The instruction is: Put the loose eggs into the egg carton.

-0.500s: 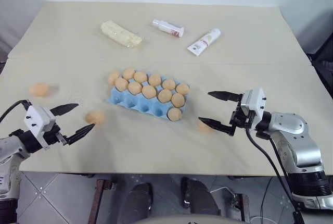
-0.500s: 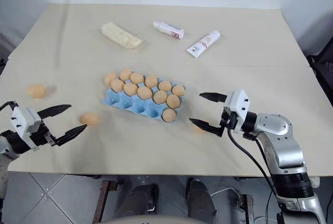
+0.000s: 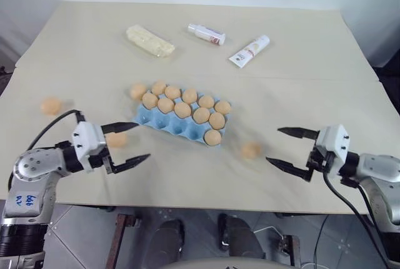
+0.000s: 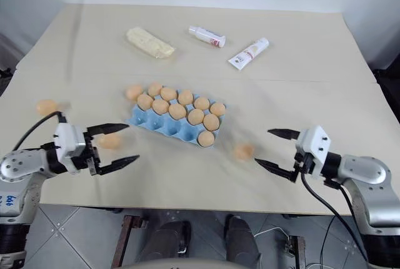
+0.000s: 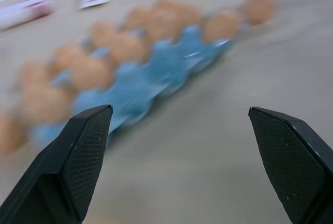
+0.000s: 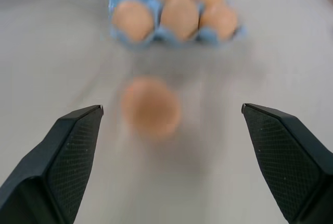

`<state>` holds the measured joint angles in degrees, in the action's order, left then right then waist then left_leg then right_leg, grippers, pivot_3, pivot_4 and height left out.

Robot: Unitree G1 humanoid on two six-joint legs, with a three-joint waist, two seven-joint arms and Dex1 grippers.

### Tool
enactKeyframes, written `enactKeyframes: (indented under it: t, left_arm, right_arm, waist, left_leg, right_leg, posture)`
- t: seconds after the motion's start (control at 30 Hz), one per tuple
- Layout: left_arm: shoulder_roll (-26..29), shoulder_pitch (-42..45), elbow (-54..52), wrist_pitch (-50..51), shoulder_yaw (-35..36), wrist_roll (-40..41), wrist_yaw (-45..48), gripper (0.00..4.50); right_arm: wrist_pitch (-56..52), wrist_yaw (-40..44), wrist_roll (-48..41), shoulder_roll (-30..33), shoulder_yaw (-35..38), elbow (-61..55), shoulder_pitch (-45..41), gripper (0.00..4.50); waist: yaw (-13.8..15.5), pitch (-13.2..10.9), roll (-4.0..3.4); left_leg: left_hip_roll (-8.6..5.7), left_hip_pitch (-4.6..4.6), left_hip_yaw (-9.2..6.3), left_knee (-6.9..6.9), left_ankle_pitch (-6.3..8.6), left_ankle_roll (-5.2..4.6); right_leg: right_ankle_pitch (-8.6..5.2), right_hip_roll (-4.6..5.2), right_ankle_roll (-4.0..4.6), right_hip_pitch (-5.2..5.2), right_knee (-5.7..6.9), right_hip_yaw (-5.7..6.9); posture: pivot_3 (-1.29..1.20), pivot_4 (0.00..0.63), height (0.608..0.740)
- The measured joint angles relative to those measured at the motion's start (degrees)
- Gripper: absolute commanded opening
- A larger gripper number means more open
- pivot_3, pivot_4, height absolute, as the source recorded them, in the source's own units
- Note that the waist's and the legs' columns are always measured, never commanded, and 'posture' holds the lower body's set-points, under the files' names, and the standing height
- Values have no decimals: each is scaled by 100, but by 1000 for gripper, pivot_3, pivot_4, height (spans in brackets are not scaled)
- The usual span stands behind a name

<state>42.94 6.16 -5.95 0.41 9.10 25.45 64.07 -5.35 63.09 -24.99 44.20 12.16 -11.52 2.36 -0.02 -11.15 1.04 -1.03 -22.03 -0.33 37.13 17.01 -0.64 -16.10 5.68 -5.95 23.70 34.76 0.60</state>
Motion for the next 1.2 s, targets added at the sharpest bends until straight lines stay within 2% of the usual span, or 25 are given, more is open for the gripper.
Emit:
enactKeyframes:
  t: [0.17,0.53,0.67,0.83,0.9,1.0,1.1,1.2]
  left_arm:
    - [-3,40,33,-186,-366,-67,415,4463]
    - [19,-108,203,-254,-215,-112,349,4463]
    - [31,-275,154,-237,-76,-112,238,4500]
    - [35,-469,2,-222,76,-112,90,4500]
    - [35,-569,-12,-218,211,-111,-8,4500]
    - [33,-691,-4,-193,386,-109,-156,4500]
    - [21,-756,12,-180,634,-104,-383,4500]
    - [-21,-872,26,-152,834,-96,-588,4500]
  right_arm:
    - [180,89,195,-16,-308,177,-238,4500]
    - [579,339,812,-662,-1462,1821,-1707,4500]
    - [818,380,939,-929,-1633,2275,-1990,3595]
    - [985,383,973,-1111,-1639,2438,-2129,1935]
    - [956,416,958,-1110,-1639,2351,-2126,1724]
    - [682,463,809,-1103,-1637,1966,-2117,1724]
    - [-134,340,346,-1186,-1638,1129,-2201,1724]
    - [-808,14,57,-1540,-1751,485,-2610,1724]
  waist:
    - [-86,0,-2]
    - [-73,0,-2]
    - [-77,-1,-3]
    - [-78,-1,-3]
    - [-77,-2,-5]
    - [-77,-2,-5]
    - [-118,-3,-6]
    - [-183,-3,-6]
  left_leg:
    - [8,49,27,-1,-1,1]
    - [12,55,31,-7,0,5]
    - [12,54,34,-5,2,4]
    - [13,54,33,-4,2,4]
    - [14,54,33,-6,2,4]
    - [15,54,33,-6,2,5]
    - [19,54,32,-7,3,6]
    - [22,57,33,-8,3,9]
  right_leg:
    - [0,-12,1,-26,19,-24]
    - [0,-13,9,-22,19,-31]
    - [0,-12,9,-21,20,-32]
    - [0,-12,9,-21,22,-32]
    - [0,-12,9,-20,22,-32]
    - [0,-12,9,-19,21,-32]
    - [-1,-13,11,-19,23,-33]
    - [-1,-14,12,-17,26,-35]
  posture:
    - [0,150,740]
    - [0,150,740]
    - [0,150,740]
    - [0,150,740]
    - [0,150,740]
    - [0,150,740]
    - [0,150,740]
    - [0,150,740]
